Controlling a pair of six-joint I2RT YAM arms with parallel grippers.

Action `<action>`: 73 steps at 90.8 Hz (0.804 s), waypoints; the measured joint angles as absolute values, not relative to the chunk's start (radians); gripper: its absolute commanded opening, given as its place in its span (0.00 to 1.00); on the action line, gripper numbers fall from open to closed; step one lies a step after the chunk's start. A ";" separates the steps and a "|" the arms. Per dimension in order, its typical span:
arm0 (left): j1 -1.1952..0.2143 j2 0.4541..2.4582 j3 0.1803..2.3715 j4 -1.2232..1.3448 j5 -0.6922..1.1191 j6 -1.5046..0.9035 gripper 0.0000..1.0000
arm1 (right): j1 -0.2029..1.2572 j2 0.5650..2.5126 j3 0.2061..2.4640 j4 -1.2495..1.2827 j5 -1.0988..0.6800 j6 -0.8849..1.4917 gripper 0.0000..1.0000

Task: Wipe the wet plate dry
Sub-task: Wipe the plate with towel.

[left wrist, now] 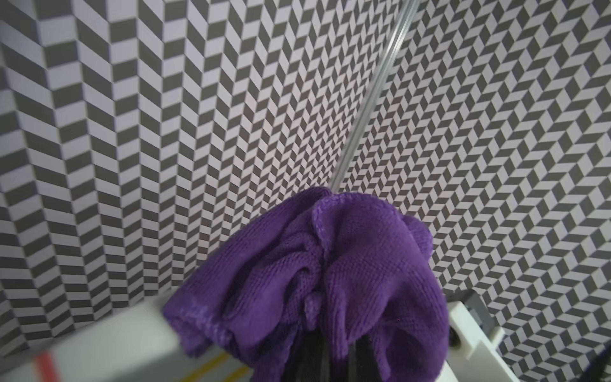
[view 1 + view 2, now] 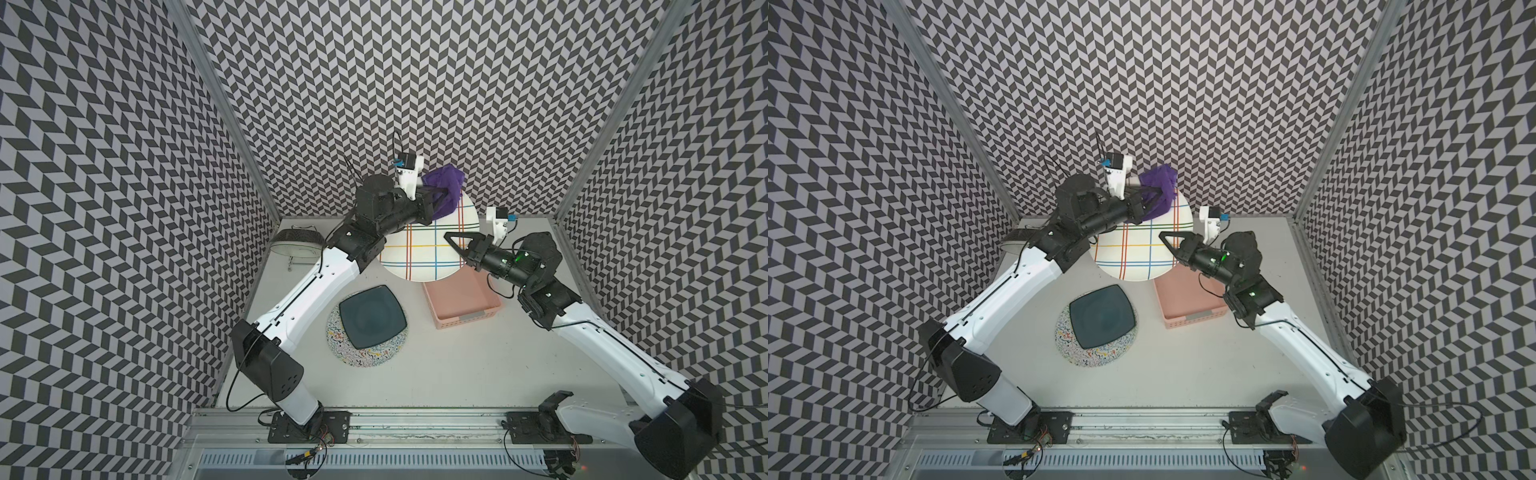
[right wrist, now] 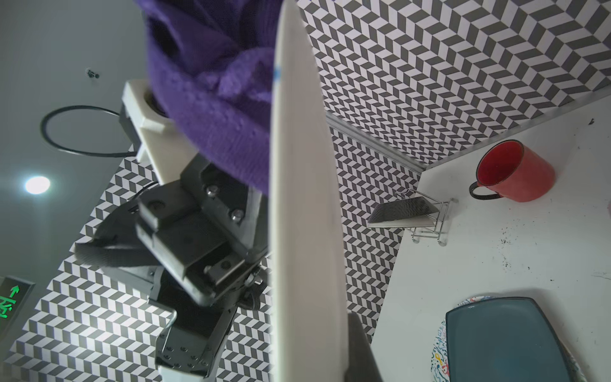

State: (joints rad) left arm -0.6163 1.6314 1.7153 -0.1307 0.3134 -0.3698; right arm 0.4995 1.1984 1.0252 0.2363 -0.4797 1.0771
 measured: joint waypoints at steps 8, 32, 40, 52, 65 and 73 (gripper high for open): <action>-0.595 1.605 1.653 -0.112 0.337 -0.392 0.00 | 0.458 1.204 1.048 0.192 -0.487 1.076 0.00; -0.540 1.429 1.441 -0.112 0.318 -0.414 0.00 | 0.350 1.211 1.044 0.278 -0.523 1.114 0.00; -0.666 1.441 1.470 -0.118 0.307 -0.382 0.00 | 0.373 1.227 1.050 0.321 -0.544 1.118 0.00; -0.707 1.503 1.546 -0.100 0.335 -0.395 0.00 | 0.353 1.252 1.091 0.350 -0.564 1.130 0.00; -0.566 1.512 1.532 0.066 0.466 -0.583 0.00 | 0.231 1.291 1.108 0.442 -0.606 1.207 0.00; -0.454 1.485 1.446 0.236 0.532 -0.778 0.00 | 0.139 1.308 1.106 0.589 -0.615 1.338 0.00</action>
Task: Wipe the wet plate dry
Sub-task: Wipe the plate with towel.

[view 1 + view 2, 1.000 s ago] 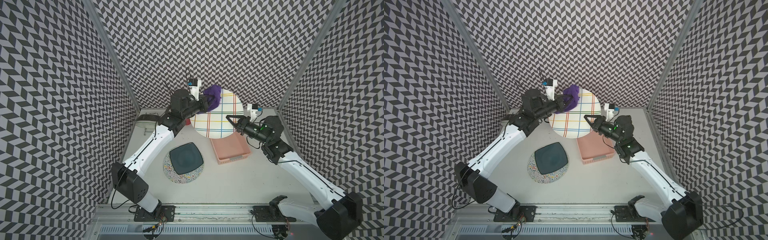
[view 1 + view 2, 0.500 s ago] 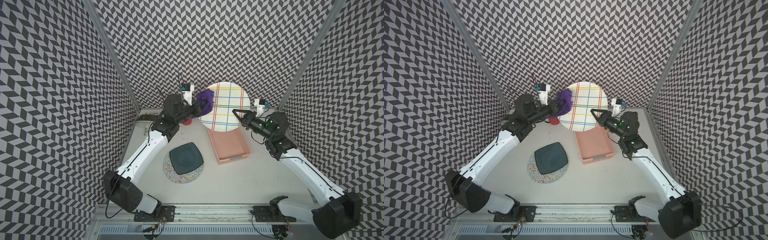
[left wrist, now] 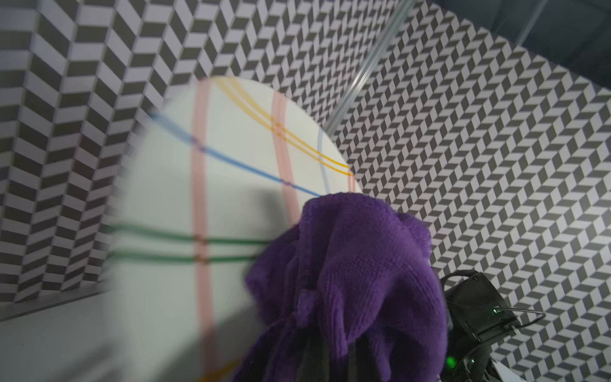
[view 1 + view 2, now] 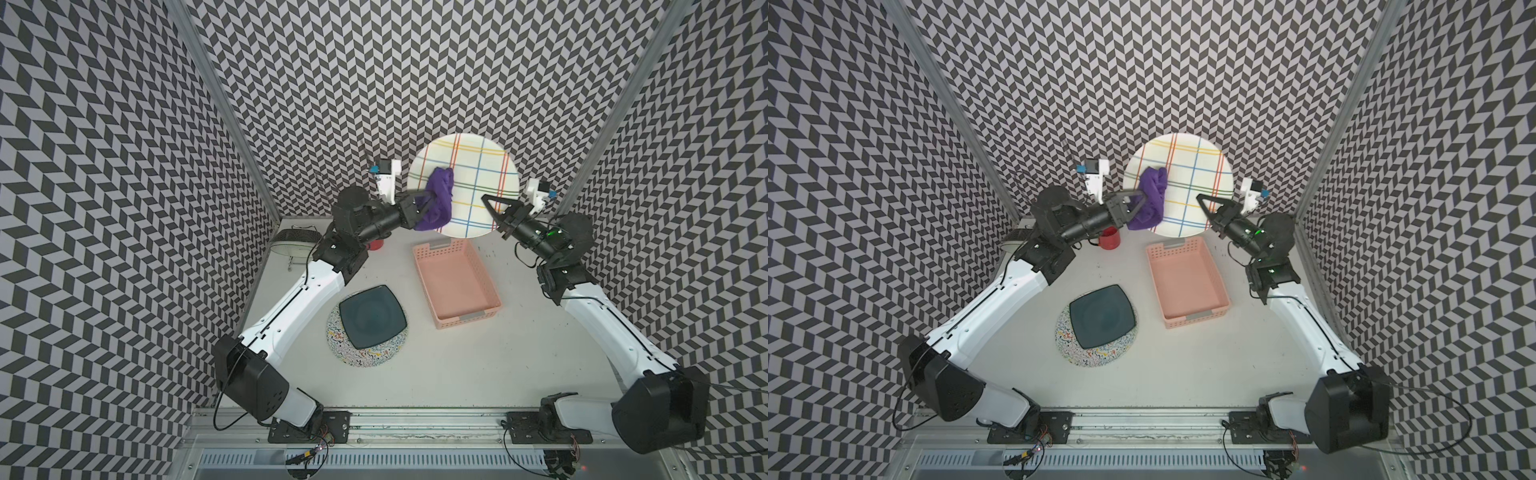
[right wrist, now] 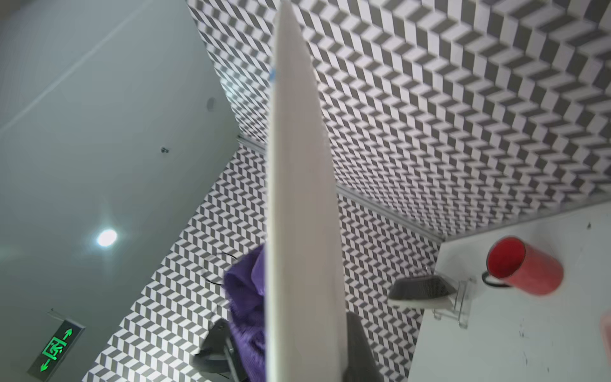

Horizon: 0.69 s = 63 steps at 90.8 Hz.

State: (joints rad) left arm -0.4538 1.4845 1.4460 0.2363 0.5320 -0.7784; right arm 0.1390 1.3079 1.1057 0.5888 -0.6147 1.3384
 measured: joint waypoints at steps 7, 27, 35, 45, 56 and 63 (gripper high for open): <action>-0.388 1.467 1.368 0.406 0.559 -0.968 0.00 | 0.091 1.308 1.082 0.755 -0.591 1.465 0.00; -0.424 1.548 1.274 0.946 0.585 -1.507 0.00 | 0.147 1.288 1.039 1.112 -0.650 1.664 0.00; -0.480 1.620 1.325 1.098 0.584 -1.649 0.00 | 0.193 1.265 1.002 1.123 -0.672 1.666 0.00; -0.536 1.686 1.411 1.232 0.570 -1.774 0.00 | 0.249 1.246 0.953 1.102 -0.686 1.652 0.00; -0.570 1.703 1.460 1.303 0.548 -1.851 0.00 | 0.294 1.242 0.962 1.111 -0.672 1.641 0.00; -0.595 1.703 1.474 1.335 0.531 -1.868 0.00 | 0.305 1.248 1.005 1.107 -0.674 1.621 0.00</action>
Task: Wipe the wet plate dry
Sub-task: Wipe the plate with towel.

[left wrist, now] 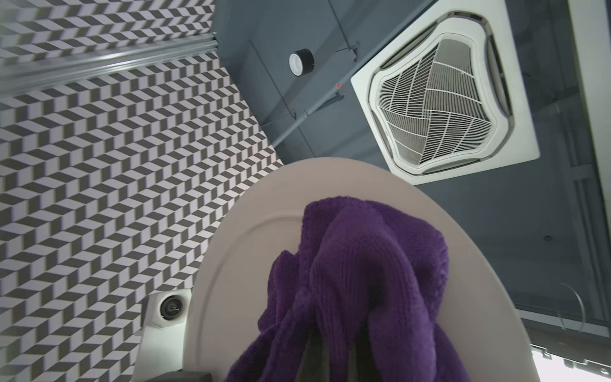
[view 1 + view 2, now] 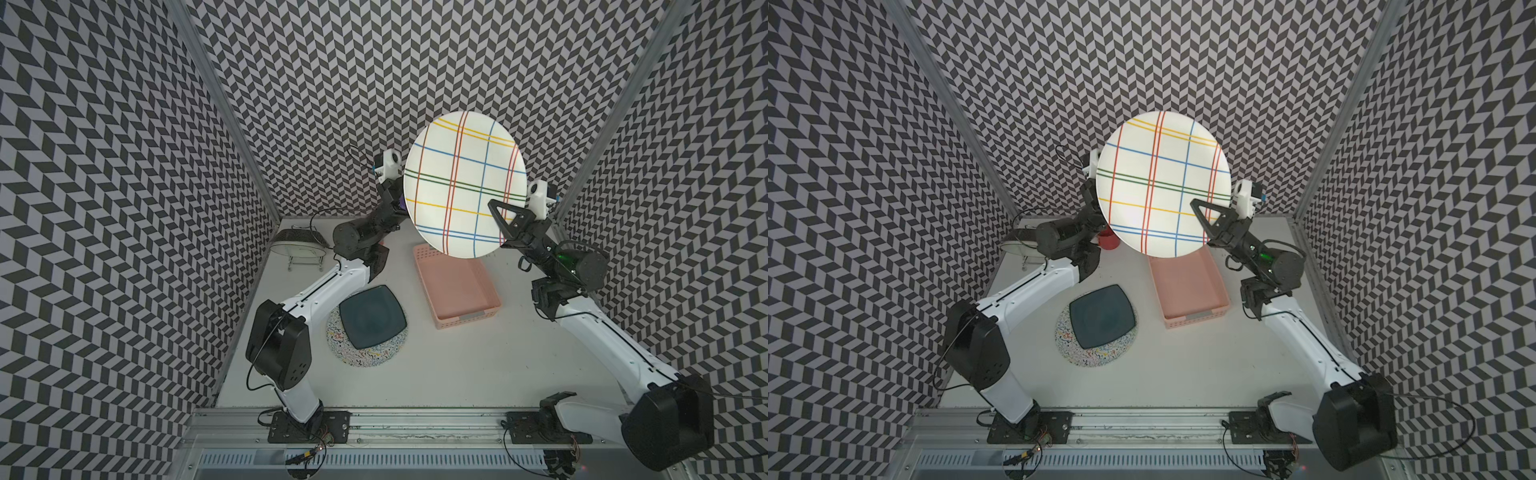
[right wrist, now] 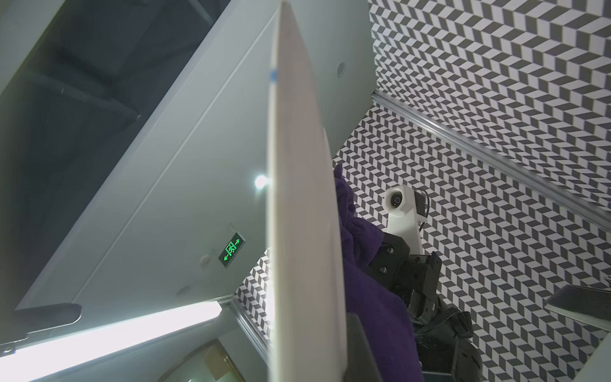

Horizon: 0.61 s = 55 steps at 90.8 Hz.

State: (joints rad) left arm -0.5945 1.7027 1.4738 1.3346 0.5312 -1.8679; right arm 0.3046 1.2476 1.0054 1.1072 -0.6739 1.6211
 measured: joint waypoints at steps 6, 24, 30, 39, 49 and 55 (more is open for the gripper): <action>-0.626 1.702 1.476 1.351 0.532 -1.872 0.00 | 0.304 1.260 1.059 1.099 -0.667 1.607 0.00; -0.669 1.700 1.476 1.355 0.564 -1.867 0.00 | 0.216 1.312 1.211 1.109 -0.654 1.601 0.00; -0.640 1.697 1.476 1.361 0.569 -1.870 0.00 | 0.197 1.313 1.207 1.113 -0.657 1.602 0.00; -0.579 1.694 1.499 1.377 0.560 -1.885 0.00 | 0.208 1.309 1.174 1.086 -0.672 1.586 0.00; -0.539 1.714 1.577 1.378 0.533 -1.898 0.00 | 0.296 1.288 1.118 1.071 -0.658 1.550 0.00; -0.553 1.729 1.617 1.390 0.516 -1.902 0.00 | 0.352 1.287 1.118 1.079 -0.654 1.526 0.00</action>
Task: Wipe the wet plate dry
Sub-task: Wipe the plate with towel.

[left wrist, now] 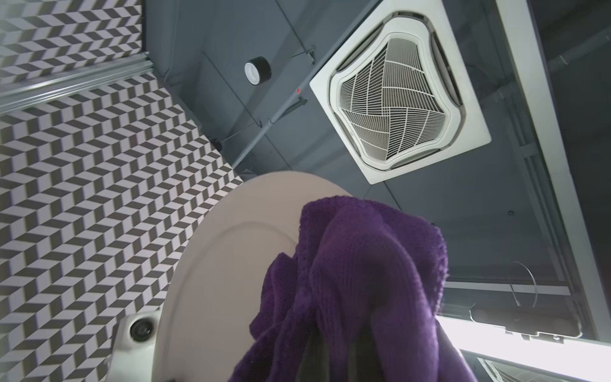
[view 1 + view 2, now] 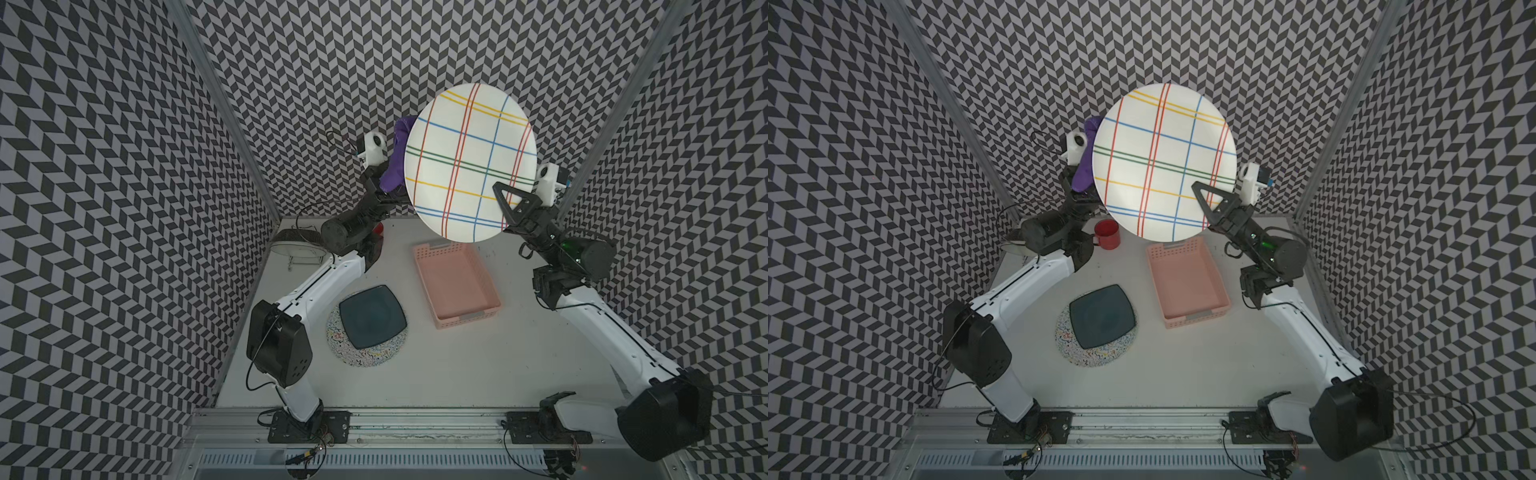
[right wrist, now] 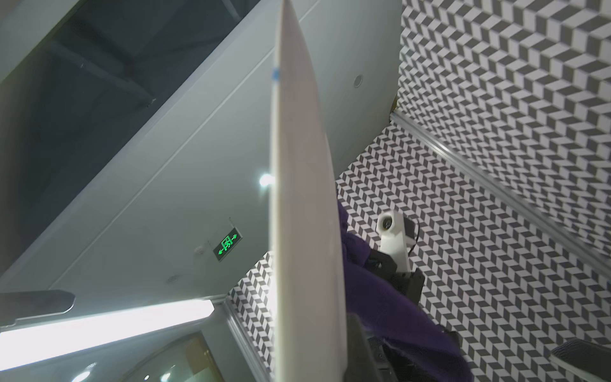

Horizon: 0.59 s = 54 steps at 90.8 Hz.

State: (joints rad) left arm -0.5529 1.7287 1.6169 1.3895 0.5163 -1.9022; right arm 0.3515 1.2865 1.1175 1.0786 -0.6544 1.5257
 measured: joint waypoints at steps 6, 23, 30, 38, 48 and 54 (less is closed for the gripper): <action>-0.591 1.742 1.640 1.396 0.511 -1.901 0.00 | 0.387 1.301 1.152 1.082 -0.673 1.504 0.00; -0.688 1.767 1.661 1.354 0.546 -1.863 0.00 | 0.354 1.395 1.352 1.096 -0.696 1.484 0.00; -0.682 1.747 1.622 1.333 0.563 -1.840 0.00 | 0.296 1.414 1.388 1.110 -0.693 1.506 0.00; -0.633 1.724 1.594 1.306 0.569 -1.827 0.00 | 0.237 1.417 1.369 1.131 -0.691 1.539 0.00; -0.550 1.729 1.635 1.300 0.566 -1.832 0.00 | 0.247 1.400 1.284 1.122 -0.688 1.535 0.00; -0.513 1.752 1.698 1.300 0.556 -1.843 0.00 | 0.303 1.384 1.226 1.111 -0.670 1.517 0.00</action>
